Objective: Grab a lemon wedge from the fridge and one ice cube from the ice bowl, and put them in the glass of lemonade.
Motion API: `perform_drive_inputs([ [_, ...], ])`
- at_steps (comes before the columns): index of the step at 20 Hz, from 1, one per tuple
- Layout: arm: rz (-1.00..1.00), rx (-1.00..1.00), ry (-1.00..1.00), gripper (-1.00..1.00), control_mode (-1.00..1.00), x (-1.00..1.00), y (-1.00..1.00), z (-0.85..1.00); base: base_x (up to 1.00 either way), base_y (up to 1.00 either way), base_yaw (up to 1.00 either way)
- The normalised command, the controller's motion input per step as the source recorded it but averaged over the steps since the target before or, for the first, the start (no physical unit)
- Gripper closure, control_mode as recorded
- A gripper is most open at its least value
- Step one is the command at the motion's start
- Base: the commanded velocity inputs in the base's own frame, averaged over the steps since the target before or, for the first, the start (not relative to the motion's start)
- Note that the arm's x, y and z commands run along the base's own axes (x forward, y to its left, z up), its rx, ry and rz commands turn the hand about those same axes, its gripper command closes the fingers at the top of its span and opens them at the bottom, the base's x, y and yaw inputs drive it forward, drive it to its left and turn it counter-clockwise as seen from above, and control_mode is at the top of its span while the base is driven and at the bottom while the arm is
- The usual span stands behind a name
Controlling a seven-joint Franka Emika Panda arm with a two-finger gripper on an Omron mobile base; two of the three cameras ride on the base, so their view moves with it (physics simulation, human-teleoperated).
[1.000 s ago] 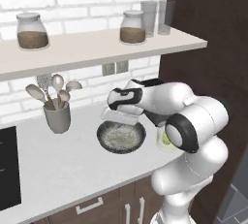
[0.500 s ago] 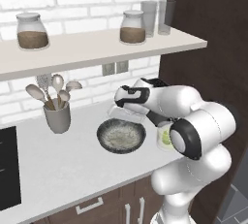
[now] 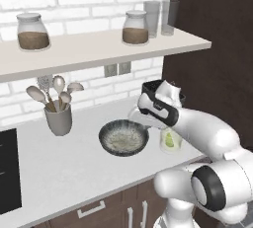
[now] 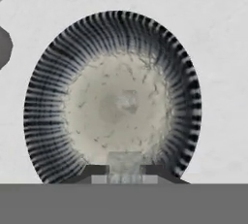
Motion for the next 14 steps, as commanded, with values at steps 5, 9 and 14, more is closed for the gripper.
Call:
perform_drive_inputs([
  [5, -0.17, -0.22, 0.15, 1.0, -1.0, -0.31, -0.6, 0.43, 0.0, 0.0, 0.0],
  [9, -0.18, -0.24, 0.13, 1.0, -1.0, -0.11, -0.41, 0.64, 0.0, 0.0, 0.0],
  [14, -0.13, -0.05, 0.02, 1.0, -1.0, -0.06, -0.35, 0.51, 0.0, 0.0, 0.0],
])
